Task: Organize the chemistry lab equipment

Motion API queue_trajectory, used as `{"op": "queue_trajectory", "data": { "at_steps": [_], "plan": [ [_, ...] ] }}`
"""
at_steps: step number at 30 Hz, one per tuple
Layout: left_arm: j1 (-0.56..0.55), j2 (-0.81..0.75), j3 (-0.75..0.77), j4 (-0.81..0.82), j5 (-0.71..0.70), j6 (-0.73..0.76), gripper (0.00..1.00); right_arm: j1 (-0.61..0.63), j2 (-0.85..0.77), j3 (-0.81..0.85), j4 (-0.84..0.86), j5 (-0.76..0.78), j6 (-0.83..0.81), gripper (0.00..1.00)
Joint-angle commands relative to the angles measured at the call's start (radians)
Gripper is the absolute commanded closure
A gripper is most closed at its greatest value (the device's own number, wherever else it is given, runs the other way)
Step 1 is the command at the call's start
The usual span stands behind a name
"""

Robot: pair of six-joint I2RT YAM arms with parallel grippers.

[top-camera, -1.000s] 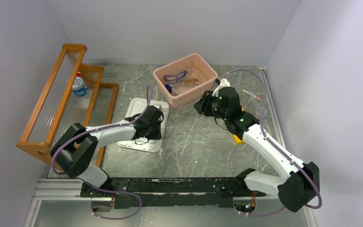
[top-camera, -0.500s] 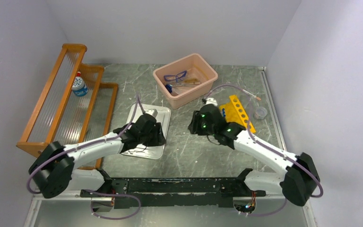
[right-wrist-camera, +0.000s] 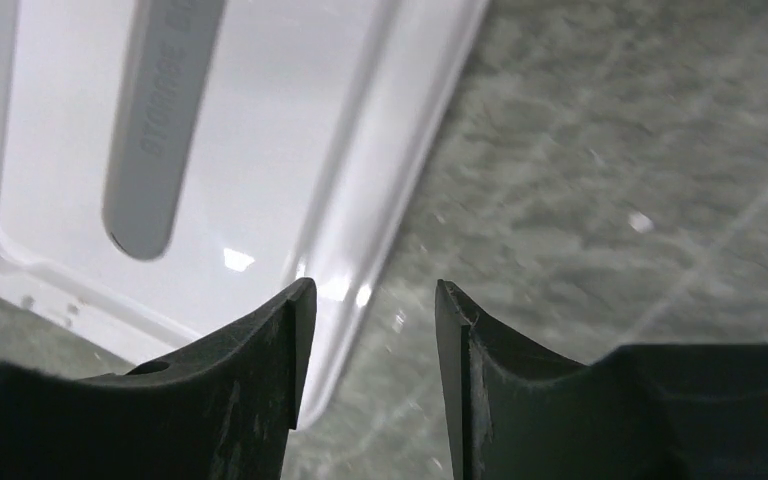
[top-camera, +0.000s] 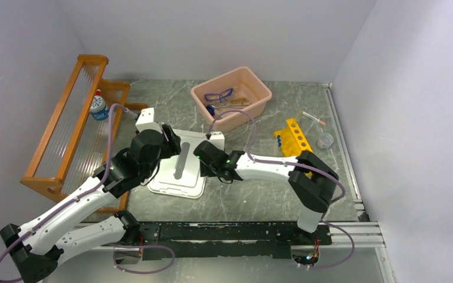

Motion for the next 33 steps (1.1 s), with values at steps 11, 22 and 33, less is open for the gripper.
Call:
{"op": "queue_trajectory", "data": {
  "at_steps": [11, 22, 33],
  "plan": [
    [0.034, 0.057, 0.03, -0.124, -0.204, 0.105, 0.36, 0.02, 0.282, 0.266, -0.167, 0.204, 0.121, 0.67],
    [0.261, 0.093, -0.009, -0.073, 0.115, 0.142, 0.34, 0.015, 0.325, 0.254, -0.168, 0.213, 0.101, 0.89],
    [0.329, 0.123, -0.179, -0.009, 0.389, 0.047, 0.26, -0.07, 0.107, 0.026, 0.013, 0.024, -0.11, 1.0]
  ]
}}
